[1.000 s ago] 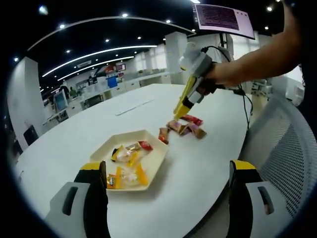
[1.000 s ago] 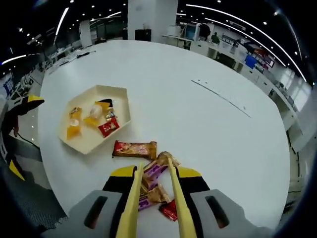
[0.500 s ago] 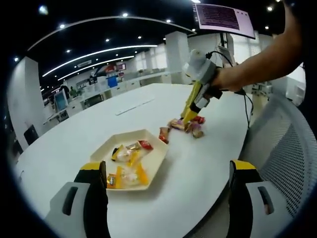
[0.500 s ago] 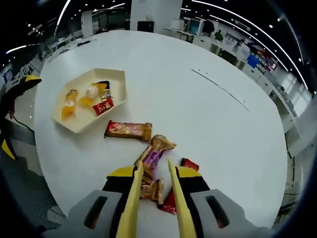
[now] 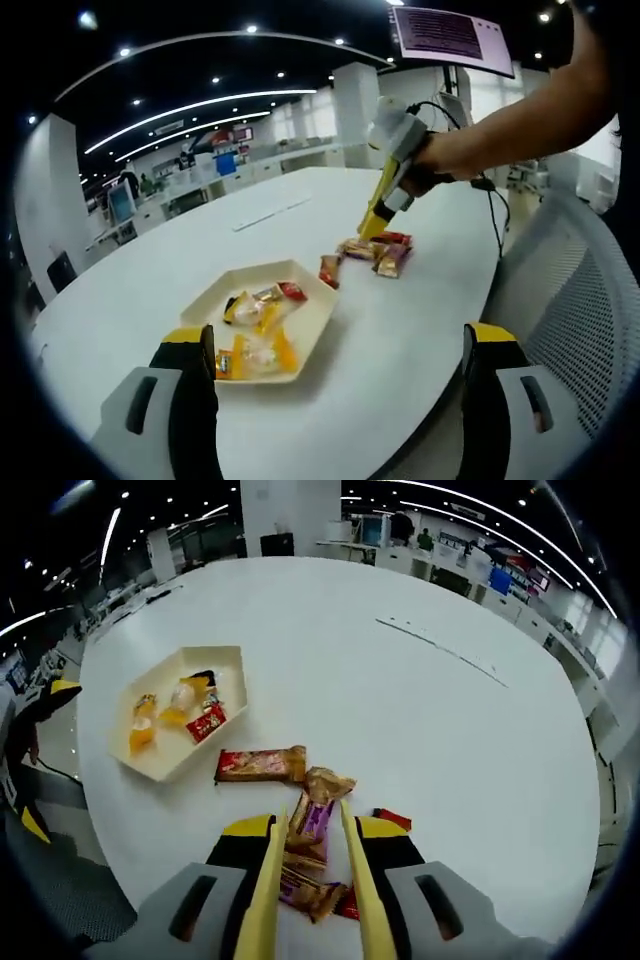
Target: Place the target food into the container with the food tongs after gripping and lifting it, then release it inside without dropping or visibly crushing the food.
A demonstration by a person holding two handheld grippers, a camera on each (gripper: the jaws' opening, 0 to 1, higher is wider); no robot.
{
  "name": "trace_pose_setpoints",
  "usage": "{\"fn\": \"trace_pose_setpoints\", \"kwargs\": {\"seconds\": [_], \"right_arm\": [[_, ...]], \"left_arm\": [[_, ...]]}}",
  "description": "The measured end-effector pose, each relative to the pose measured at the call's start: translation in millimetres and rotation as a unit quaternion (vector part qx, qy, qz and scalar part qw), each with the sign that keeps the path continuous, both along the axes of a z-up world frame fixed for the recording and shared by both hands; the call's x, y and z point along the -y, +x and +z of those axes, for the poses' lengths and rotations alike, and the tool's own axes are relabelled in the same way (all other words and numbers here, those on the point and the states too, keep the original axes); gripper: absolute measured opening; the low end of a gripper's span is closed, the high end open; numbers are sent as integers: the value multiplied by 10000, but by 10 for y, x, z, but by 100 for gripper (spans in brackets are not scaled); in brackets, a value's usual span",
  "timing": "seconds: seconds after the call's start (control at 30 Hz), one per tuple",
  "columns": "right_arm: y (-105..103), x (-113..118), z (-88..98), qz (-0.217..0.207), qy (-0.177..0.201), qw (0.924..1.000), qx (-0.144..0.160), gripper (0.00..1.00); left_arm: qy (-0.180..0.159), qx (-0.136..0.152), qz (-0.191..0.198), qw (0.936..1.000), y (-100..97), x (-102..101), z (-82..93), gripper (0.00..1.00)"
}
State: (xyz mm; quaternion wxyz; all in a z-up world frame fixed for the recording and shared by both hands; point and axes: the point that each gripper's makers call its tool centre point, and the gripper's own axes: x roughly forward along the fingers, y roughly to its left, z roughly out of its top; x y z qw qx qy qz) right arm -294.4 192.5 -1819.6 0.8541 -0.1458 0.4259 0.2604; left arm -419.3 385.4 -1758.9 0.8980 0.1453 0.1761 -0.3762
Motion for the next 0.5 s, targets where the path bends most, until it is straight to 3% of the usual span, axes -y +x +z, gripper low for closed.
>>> {"fn": "trace_pose_setpoints", "kwargs": {"seconds": [0.17,0.23,0.37,0.5], "right_arm": [[-38,1,-154,116,-158,9997,-143,29],[-72,103,-189,427,-544,9975,-143,28],[-79,260,-170,419,-445,9979,-205,28],[-26,241,-92,510,-214,9984,-119,29]], "left_arm": [[-3,-20,11,10000,3,-3,-8,99],[8,-15,17,10000,6,-5,-10,99],[-10,-20,27,10000,10,-7,-8,99],[-18,-31,10,10000,6,-1,-11,99]]}}
